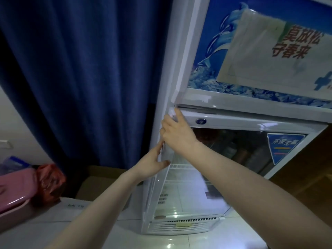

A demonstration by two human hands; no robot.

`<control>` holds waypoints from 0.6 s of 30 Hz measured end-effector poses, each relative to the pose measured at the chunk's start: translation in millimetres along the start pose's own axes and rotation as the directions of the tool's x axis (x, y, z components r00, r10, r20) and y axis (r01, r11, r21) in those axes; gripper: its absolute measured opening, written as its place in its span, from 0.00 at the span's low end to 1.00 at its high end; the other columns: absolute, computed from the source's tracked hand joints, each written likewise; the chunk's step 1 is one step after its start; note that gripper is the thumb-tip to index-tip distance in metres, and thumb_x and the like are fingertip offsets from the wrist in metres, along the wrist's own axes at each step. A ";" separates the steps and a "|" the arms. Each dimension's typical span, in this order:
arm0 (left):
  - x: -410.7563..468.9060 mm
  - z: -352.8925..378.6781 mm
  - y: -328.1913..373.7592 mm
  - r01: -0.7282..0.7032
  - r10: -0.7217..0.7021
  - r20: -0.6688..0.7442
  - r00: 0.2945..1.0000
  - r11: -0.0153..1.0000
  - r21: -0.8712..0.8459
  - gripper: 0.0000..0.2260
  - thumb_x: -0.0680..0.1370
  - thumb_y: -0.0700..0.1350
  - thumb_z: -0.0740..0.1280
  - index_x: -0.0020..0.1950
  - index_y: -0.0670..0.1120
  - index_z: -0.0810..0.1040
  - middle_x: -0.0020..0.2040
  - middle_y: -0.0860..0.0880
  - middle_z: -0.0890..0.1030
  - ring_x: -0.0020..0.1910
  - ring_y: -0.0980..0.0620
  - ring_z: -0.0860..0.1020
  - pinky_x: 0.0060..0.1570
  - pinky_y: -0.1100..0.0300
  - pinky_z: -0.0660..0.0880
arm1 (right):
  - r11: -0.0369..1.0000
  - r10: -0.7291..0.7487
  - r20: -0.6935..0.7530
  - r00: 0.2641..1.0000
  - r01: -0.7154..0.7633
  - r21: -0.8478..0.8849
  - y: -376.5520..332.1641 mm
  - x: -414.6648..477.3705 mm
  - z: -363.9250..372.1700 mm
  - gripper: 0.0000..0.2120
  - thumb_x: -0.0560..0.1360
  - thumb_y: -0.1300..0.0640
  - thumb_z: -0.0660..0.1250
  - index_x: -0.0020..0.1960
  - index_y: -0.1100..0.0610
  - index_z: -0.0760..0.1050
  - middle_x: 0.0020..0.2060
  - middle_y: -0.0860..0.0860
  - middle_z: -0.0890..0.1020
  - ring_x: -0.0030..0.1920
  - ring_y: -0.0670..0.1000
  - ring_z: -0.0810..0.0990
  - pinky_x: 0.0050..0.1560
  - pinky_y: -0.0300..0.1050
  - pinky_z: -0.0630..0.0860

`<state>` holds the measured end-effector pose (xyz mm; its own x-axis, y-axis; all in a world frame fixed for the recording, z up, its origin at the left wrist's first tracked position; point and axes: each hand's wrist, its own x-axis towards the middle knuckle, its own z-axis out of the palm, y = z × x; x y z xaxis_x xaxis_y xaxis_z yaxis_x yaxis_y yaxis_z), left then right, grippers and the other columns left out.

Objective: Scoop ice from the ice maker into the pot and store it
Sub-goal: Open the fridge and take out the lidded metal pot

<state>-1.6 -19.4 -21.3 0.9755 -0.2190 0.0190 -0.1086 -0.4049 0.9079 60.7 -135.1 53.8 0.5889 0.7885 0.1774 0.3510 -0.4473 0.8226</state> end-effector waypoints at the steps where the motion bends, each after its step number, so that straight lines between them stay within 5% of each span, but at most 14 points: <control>1: -2.6 4.1 1.8 0.000 0.000 -0.021 1.000 1.000 -0.013 0.37 0.75 0.46 0.67 0.78 0.51 0.49 0.76 0.56 0.59 0.72 0.61 0.60 0.70 0.64 0.58 | 1.000 -0.004 -0.055 0.998 0.005 0.013 0.6 -7.2 -2.1 0.10 0.71 0.52 0.71 0.50 0.53 0.82 0.51 0.52 0.81 0.59 0.56 0.72 0.66 0.67 0.61; 4: -19.2 19.3 10.4 -0.015 0.012 -0.069 0.998 0.999 -0.032 0.35 0.76 0.41 0.67 0.78 0.50 0.51 0.71 0.58 0.63 0.67 0.62 0.63 0.56 0.80 0.61 | 0.992 -0.069 -0.190 0.979 0.088 0.094 1.4 -37.1 -6.1 0.11 0.65 0.52 0.75 0.46 0.52 0.84 0.47 0.52 0.82 0.57 0.55 0.75 0.66 0.64 0.64; 7: -39.5 37.6 12.4 -0.038 0.030 -0.109 0.994 0.997 -0.069 0.34 0.76 0.37 0.67 0.76 0.53 0.54 0.69 0.63 0.64 0.63 0.68 0.66 0.53 0.82 0.60 | 0.989 -0.074 -0.285 0.956 0.108 0.103 3.1 -66.0 -16.4 0.14 0.68 0.50 0.71 0.53 0.50 0.82 0.62 0.53 0.78 0.65 0.52 0.73 0.68 0.59 0.64; 9: -55.7 51.5 14.7 -0.023 0.009 -0.125 0.992 0.994 -0.108 0.33 0.76 0.38 0.67 0.75 0.55 0.54 0.68 0.65 0.64 0.62 0.69 0.67 0.57 0.78 0.61 | 0.979 -0.033 -0.331 0.943 0.097 0.177 3.7 -84.3 -26.6 0.15 0.70 0.53 0.69 0.55 0.54 0.81 0.71 0.55 0.70 0.70 0.54 0.69 0.69 0.57 0.64; 11: -70.6 65.0 14.2 -0.002 -0.017 -0.148 0.989 0.992 -0.127 0.35 0.76 0.42 0.68 0.77 0.53 0.52 0.73 0.59 0.61 0.69 0.60 0.65 0.64 0.66 0.62 | 0.952 0.019 -0.360 0.933 0.093 0.293 3.3 -101.9 -35.7 0.14 0.73 0.58 0.63 0.56 0.60 0.80 0.73 0.59 0.65 0.72 0.58 0.66 0.69 0.57 0.64; 14: -96.1 85.0 18.6 0.013 -0.036 -0.176 0.984 0.991 -0.131 0.36 0.76 0.43 0.68 0.78 0.53 0.51 0.76 0.56 0.59 0.71 0.54 0.65 0.68 0.56 0.65 | 0.886 0.099 -0.377 0.921 0.091 0.454 2.8 -128.9 -51.4 0.21 0.73 0.61 0.51 0.54 0.65 0.79 0.71 0.63 0.67 0.69 0.64 0.68 0.66 0.57 0.69; 18: -137.1 121.6 37.3 0.025 -0.064 -0.214 0.975 0.984 -0.177 0.35 0.77 0.41 0.67 0.78 0.53 0.52 0.76 0.55 0.59 0.70 0.52 0.66 0.67 0.56 0.66 | 0.860 0.109 -0.362 0.926 0.095 0.501 0.7 -175.0 -75.0 0.21 0.71 0.59 0.52 0.54 0.64 0.80 0.68 0.63 0.71 0.66 0.63 0.72 0.65 0.56 0.70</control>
<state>-162.6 -112.4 -41.0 0.9987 0.0023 0.0504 -0.0483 -0.2464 0.9680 -96.7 -241.8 63.9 0.3196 0.8342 0.4494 0.7224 -0.5214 0.4542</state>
